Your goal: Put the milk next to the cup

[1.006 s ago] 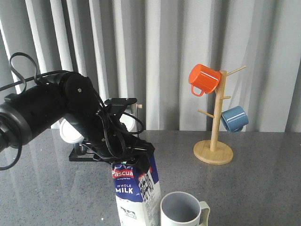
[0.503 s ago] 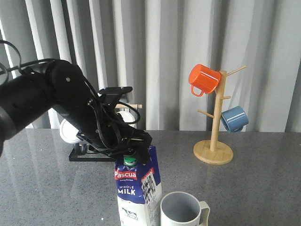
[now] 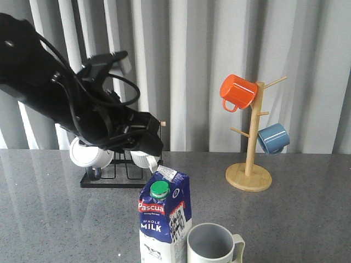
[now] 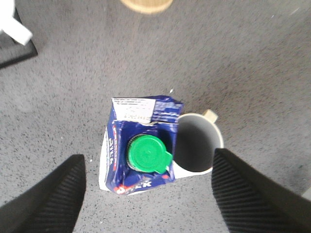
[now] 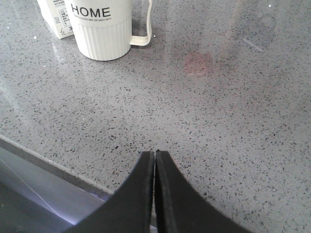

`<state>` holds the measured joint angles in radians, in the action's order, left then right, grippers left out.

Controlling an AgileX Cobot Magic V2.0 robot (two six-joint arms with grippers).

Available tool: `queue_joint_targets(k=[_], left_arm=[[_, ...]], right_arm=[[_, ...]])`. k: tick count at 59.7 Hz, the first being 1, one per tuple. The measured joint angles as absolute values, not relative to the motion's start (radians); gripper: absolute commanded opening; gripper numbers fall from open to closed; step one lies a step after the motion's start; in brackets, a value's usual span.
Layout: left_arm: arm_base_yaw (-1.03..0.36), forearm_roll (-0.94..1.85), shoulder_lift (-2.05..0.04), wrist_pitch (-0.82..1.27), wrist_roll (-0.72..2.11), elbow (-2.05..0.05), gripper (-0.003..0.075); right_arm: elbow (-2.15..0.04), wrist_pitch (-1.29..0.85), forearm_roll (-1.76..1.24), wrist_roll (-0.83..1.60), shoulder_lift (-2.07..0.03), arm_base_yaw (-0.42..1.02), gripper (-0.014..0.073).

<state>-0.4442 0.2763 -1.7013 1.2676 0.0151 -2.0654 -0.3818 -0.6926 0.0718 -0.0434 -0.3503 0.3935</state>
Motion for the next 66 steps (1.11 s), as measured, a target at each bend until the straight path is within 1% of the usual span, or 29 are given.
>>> queue_joint_targets(k=[7,11,14,19,23,27,32,36,44,49,58,66], left_arm=[[-0.444,0.273,-1.618,1.268,0.015,-2.065,0.0514],[-0.444,0.258,-1.566,1.269,0.015,-2.065,0.0482],[-0.444,0.241,-1.518,1.271,0.015,-2.065,0.0445],[-0.444,0.202,-1.449,1.276,0.015,-2.065,0.0345],[-0.444,0.162,-1.391,1.276,0.015,-2.064,0.0246],[-0.444,0.119,-1.322,1.276,0.015,-2.049,0.0124],[-0.444,0.08,-1.228,1.276,0.015,-1.975,-0.001],[-0.444,0.066,-1.153,1.276,0.015,-1.89,-0.0008],[-0.444,0.062,-0.991,1.247,0.006,-1.648,-0.0008],[-0.444,0.06,-0.885,1.161,-0.023,-1.471,-0.0008],[-0.444,0.062,-0.681,0.92,-0.089,-1.14,-0.0008],[-0.444,0.092,-0.55,0.823,-0.127,-0.935,-0.0008]], right_arm=[[-0.382,-0.693,0.072,-0.043,-0.35,0.394,-0.0006],[-0.382,-0.693,0.072,-0.043,-0.35,0.394,-0.0006],[-0.382,-0.693,0.072,-0.043,-0.35,0.394,-0.0006],[-0.382,-0.693,0.072,-0.043,-0.35,0.394,-0.0006],[-0.382,-0.693,0.072,-0.043,-0.35,0.394,-0.0006],[-0.382,-0.693,0.072,-0.043,-0.35,0.394,-0.0006],[-0.382,-0.693,0.072,-0.043,-0.35,0.394,-0.0006],[-0.382,-0.693,0.072,-0.043,-0.35,0.394,-0.0006],[-0.382,-0.693,0.072,-0.043,-0.35,0.394,-0.0006],[-0.382,-0.693,0.072,-0.043,-0.35,0.394,-0.0006],[-0.382,-0.693,0.072,-0.043,-0.35,0.394,-0.0006],[-0.382,-0.693,0.072,-0.043,-0.35,0.394,-0.0006]])
